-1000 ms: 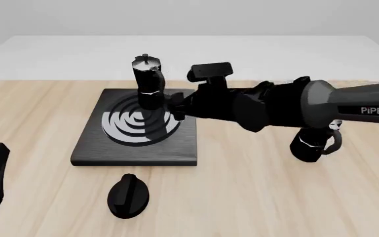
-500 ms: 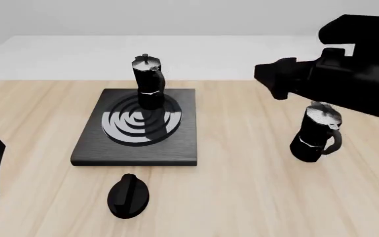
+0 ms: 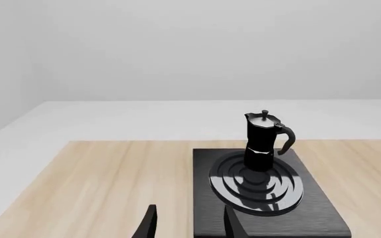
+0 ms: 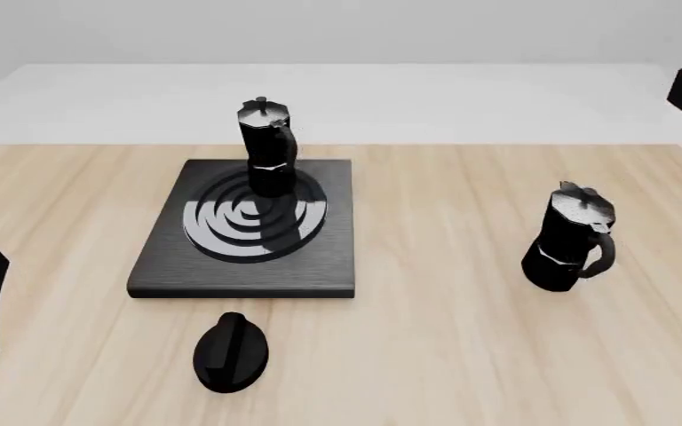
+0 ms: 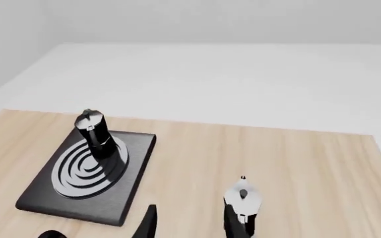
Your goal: Put both moka pots on the stove.
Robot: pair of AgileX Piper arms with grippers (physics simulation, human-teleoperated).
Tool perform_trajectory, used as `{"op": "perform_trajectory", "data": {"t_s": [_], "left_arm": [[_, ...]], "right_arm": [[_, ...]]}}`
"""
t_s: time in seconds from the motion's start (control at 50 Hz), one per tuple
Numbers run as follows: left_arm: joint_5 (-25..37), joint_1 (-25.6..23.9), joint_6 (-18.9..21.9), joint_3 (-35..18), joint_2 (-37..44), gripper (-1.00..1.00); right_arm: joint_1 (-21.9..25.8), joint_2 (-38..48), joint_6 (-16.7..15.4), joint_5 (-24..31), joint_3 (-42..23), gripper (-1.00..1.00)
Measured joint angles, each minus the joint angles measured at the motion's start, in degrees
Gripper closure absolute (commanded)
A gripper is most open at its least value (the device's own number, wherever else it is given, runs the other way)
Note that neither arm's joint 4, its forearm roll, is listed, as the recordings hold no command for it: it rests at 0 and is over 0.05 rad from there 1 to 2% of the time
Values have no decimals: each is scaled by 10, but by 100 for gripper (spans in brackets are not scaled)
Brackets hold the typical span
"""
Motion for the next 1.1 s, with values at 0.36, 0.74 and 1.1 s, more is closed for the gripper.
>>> {"op": "perform_trajectory", "data": {"t_s": [0.36,0.74,1.1], "left_arm": [[0,0,0,0,0,-100],[0,0,0,0,0,-100],[0,0,0,0,0,-100]], "right_arm": [[-113,-92,-30,87,-14,-100],[-166,-75,-32,20,42,-100],[-162,-21,-20,-64,100,-100]]}}
